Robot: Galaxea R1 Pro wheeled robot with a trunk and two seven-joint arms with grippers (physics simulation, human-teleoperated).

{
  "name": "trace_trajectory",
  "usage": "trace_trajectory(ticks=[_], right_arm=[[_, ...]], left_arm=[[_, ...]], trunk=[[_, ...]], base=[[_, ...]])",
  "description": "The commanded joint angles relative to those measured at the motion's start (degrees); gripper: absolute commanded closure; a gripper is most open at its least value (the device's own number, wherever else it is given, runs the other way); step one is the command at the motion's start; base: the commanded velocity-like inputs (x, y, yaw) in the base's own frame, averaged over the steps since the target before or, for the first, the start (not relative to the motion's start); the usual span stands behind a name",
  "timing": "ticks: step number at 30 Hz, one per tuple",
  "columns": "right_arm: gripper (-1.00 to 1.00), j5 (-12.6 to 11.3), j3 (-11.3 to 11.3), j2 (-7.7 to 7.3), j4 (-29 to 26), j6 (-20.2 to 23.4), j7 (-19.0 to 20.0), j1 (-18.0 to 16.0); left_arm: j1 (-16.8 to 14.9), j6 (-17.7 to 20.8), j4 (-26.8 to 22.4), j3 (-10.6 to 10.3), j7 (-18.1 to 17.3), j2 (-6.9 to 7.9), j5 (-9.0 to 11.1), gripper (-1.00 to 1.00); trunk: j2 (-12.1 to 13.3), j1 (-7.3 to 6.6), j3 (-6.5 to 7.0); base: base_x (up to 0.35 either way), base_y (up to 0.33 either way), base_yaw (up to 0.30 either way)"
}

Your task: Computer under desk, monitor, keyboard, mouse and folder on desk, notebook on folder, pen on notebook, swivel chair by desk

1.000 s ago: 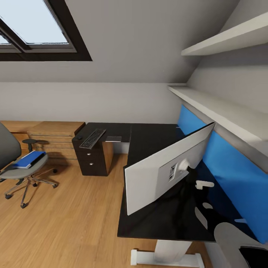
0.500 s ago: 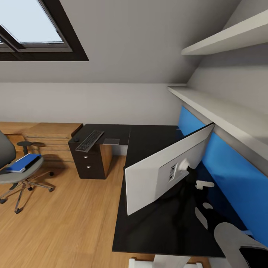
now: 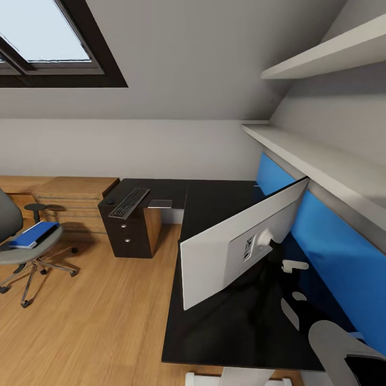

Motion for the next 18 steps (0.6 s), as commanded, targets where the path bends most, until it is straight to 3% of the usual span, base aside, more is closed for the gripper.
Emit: trace_trajectory(ticks=[1, 17, 18], right_arm=[[1.0, -1.0, 0.3, -0.03, 0.0, -0.3, 0.0, -0.1], [1.0, -1.0, 0.3, -0.12, 0.0, -0.3, 0.0, -0.1], [1.0, -1.0, 0.3, -0.12, 0.0, -0.3, 0.0, -0.1]], left_arm=[[0.0, -0.1, -0.1, -0.2, 0.3, 0.05, 0.5, -1.0], [-0.1, -0.5, -0.1, -0.2, -0.5, -0.16, 0.8, -1.0], [-0.1, -1.9, -0.1, -0.2, -0.5, -0.16, 0.8, -1.0]], trunk=[[-0.1, 0.03, -0.11], [-0.1, 0.03, -0.11], [-0.1, 0.03, -0.11]], base=[[0.0, 0.0, 0.0], [0.089, -0.001, 0.0], [0.222, -0.059, 0.0]])
